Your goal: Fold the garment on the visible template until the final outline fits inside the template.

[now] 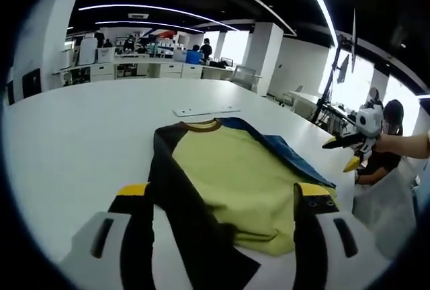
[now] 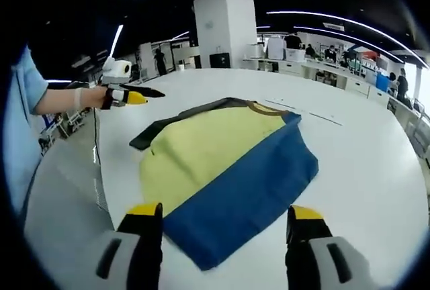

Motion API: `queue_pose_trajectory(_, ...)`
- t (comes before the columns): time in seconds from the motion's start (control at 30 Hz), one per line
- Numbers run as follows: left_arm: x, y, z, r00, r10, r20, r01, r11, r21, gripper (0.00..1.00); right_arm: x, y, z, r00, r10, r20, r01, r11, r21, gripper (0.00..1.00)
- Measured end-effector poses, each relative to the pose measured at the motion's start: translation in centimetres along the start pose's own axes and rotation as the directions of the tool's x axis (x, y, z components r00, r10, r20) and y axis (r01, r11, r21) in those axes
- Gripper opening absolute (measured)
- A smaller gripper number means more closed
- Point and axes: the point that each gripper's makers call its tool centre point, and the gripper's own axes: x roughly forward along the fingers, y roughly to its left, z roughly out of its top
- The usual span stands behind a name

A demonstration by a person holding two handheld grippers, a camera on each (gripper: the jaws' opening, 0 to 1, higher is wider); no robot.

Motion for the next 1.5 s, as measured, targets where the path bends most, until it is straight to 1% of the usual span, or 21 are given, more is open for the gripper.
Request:
queue_pose_trajectory(0.07, -0.3, -0.1, -0.2, 1.0, 0.001, 0.001, -0.001, 1.0, -0.003, 0.83, 0.0, 0.0, -0.4, 1.0, -0.004, -0.011, 0.004, 1.0, 0.003, 0.73)
queue_pose_trajectory(0.13, -0.6, 0.0, -0.2, 1.0, 0.005, 0.007, -0.005, 1.0, -0.011, 0.83, 0.0, 0.4, -0.2, 1.0, 0.002, -0.001, -0.002, 1.0, 0.001, 0.71)
queue_pose_trajectory(0.17, -0.8, 0.1, -0.2, 1.0, 0.01, 0.008, -0.01, 1.0, -0.013, 0.82, 0.0, 0.5, -0.3, 1.0, 0.003, 0.0, -0.003, 1.0, 0.0, 0.68)
queue_pose_trajectory(0.2, -0.9, 0.1, -0.2, 1.0, 0.013, 0.012, -0.013, 1.0, -0.016, 0.82, 0.2, 1.2, -0.4, 1.0, 0.015, -0.007, -0.015, 1.0, -0.017, 0.65)
queue_pose_trajectory(0.23, -1.1, 0.0, -0.2, 1.0, 0.016, 0.017, -0.016, 1.0, -0.022, 0.82, 0.3, 1.4, -0.6, 1.0, 0.019, -0.01, -0.019, 0.999, -0.025, 0.61)
queue_pose_trajectory(0.3, -1.2, -0.2, -0.4, 1.0, 0.019, 0.022, -0.018, 0.999, -0.031, 0.82, 0.6, 2.8, -1.0, 0.998, 0.053, -0.027, -0.055, 0.997, -0.057, 0.49)
queue_pose_trajectory(0.33, -1.3, -0.3, -0.7, 1.0, 0.019, 0.022, -0.018, 0.999, -0.033, 0.82, 0.7, 3.3, -1.1, 0.998, 0.055, -0.028, -0.057, 0.993, -0.099, 0.41)
queue_pose_trajectory(0.37, -1.4, -0.4, -0.9, 1.0, 0.022, 0.02, -0.021, 0.999, -0.034, 0.82, 0.8, 3.7, -1.1, 0.998, 0.056, -0.025, -0.059, 0.992, -0.111, 0.36)
queue_pose_trajectory(0.43, -1.5, -0.5, -1.2, 0.999, 0.026, 0.022, -0.025, 0.999, -0.032, 0.81, 1.0, 4.9, -1.6, 0.996, 0.078, -0.046, -0.082, 0.991, -0.106, 0.32)
queue_pose_trajectory(0.5, -1.6, -0.5, -1.6, 0.999, 0.03, 0.019, -0.029, 0.998, -0.046, 0.81, 1.2, 5.8, -1.8, 0.994, 0.093, -0.05, -0.098, 0.99, -0.106, 0.32)
queue_pose_trajectory(0.57, -1.7, -0.5, -1.8, 0.999, 0.031, 0.018, -0.03, 0.998, -0.053, 0.8, 1.4, 6.4, -2.3, 0.992, 0.097, -0.079, -0.106, 0.986, -0.127, 0.29)
queue_pose_trajectory(0.63, -1.8, -0.5, -2.0, 0.999, 0.032, 0.019, -0.031, 0.998, -0.054, 0.8, 1.5, 6.9, -2.5, 0.99, 0.105, -0.091, -0.117, 0.982, -0.146, 0.24)
queue_pose_trajectory(0.77, -2.1, -0.5, -2.3, 0.999, 0.039, 0.023, -0.037, 0.997, -0.069, 0.8, 1.9, 7.3, -2.8, 0.987, 0.097, -0.124, -0.121, 0.973, -0.196, 0.22)
queue_pose_trajectory(0.9, -2.2, -0.5, -2.6, 0.999, 0.04, 0.021, -0.039, 0.997, -0.072, 0.8, 2.5, 8.1, -3.2, 0.982, 0.105, -0.157, -0.138, 0.966, -0.22, 0.16)
queue_pose_trajectory(0.93, -2.3, -0.4, -2.7, 0.999, 0.042, 0.021, -0.04, 0.996, -0.073, 0.8, 2.5, 8.1, -3.4, 0.979, 0.102, -0.174, -0.144, 0.958, -0.248, 0.14)
queue_pose_trajectory(1.0, -2.4, -0.3, -2.7, 0.999, 0.045, 0.025, -0.043, 0.996, -0.082, 0.8, 2.8, 8.2, -3.7, 0.977, 0.091, -0.194, -0.142, 0.953, -0.267, 0.14)
queue_pose_trajectory(1.1, -2.6, -0.1, -2.7, 0.999, 0.048, 0.025, -0.046, 0.996, -0.082, 0.8, 3.2, 8.1, -3.8, 0.977, 0.083, -0.198, -0.136, 0.952, -0.273, 0.12)
queue_pose_trajectory(1.27, -2.8, 0.0, -2.9, 0.998, 0.052, 0.025, -0.049, 0.995, -0.088, 0.79, 3.9, 7.5, -4.8, 0.97, 0.075, -0.231, -0.136, 0.956, -0.259, 0.12)
queue_pose_trajectory(1.43, -3.0, 0.1, -3.1, 0.998, 0.055, 0.024, -0.053, 0.994, -0.095, 0.79, 4.1, 7.7, -5.4, 0.965, 0.068, -0.254, -0.14, 0.95, -0.278, 0.12)
queue_pose_trajectory(1.5, -2.9, 0.1, -3.2, 0.998, 0.056, 0.021, -0.054, 0.994, -0.097, 0.79, 4.2, 7.6, -5.7, 0.963, 0.052, -0.265, -0.136, 0.941, -0.309, 0.12)
